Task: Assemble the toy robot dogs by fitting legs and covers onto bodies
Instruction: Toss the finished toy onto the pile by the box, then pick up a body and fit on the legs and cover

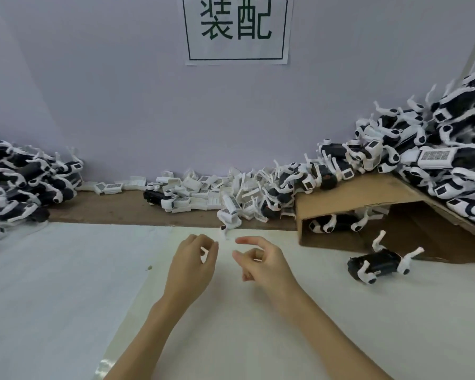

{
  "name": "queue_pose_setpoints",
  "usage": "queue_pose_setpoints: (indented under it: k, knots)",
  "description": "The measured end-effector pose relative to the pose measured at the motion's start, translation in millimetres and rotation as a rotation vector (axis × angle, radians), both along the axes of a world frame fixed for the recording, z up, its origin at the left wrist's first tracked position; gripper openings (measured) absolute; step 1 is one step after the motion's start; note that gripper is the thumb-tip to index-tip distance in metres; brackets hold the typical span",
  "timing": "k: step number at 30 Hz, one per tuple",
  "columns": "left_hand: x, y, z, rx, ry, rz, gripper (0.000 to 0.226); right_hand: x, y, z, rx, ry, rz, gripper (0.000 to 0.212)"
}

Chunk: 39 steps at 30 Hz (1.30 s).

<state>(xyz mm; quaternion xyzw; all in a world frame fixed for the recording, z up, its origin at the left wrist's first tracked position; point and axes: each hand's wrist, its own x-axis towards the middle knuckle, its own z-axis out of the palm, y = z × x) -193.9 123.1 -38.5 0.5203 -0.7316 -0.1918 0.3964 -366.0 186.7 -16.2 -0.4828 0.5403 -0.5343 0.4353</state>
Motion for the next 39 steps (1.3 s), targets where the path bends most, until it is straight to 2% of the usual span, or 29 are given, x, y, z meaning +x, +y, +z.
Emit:
queue_pose_setpoints:
  k: [5, 8, 10, 16, 20, 23, 27, 30, 33, 36, 39]
  knots:
    - [19, -18, 7, 0.063, -0.069, 0.130, 0.019, 35, -25, -7, -0.063, 0.114, 0.023, 0.021]
    - [43, -42, 13, 0.144, -0.137, 0.273, 0.028, 41, -39, -11, -0.101, 0.082, 0.014, 0.018]
    - [66, -65, 16, 0.159, -0.259, 0.359, 0.034, 44, -46, -18, -0.109, 0.015, 0.014, 0.016]
    - [184, -143, 31, 0.065, -0.828, 0.680, 0.041, 38, -61, -39, -0.094, -0.251, -0.007, 0.008]
    - [249, -185, 35, 0.114, -0.942, 0.877, 0.052, 38, -68, -41, -0.075, -0.308, 0.015, 0.012]
    - [246, -213, 35, 0.038, -0.916, 0.747, 0.063, 38, -70, -41, -0.056, -0.339, 0.034, 0.019]
    - [164, -237, 37, -0.075, -0.804, 0.304, 0.081, 35, -69, -42, -0.042, -0.334, 0.069, 0.021]
    - [111, -245, 36, 0.011, -0.765, 0.090, 0.089, 35, -69, -42, -0.042, -0.340, 0.080, 0.019]
    - [86, -248, 36, 0.133, -0.638, 0.052, 0.083, 34, -70, -44, -0.043, -0.338, 0.077, 0.018]
    - [77, -232, 38, -0.016, -0.544, 0.047, 0.060, 33, -71, -45, -0.045, -0.340, 0.079, 0.020]
    - [68, -192, 37, -0.114, -0.460, 0.071, 0.059, 32, -72, -45, -0.023, -0.354, 0.075, 0.021]
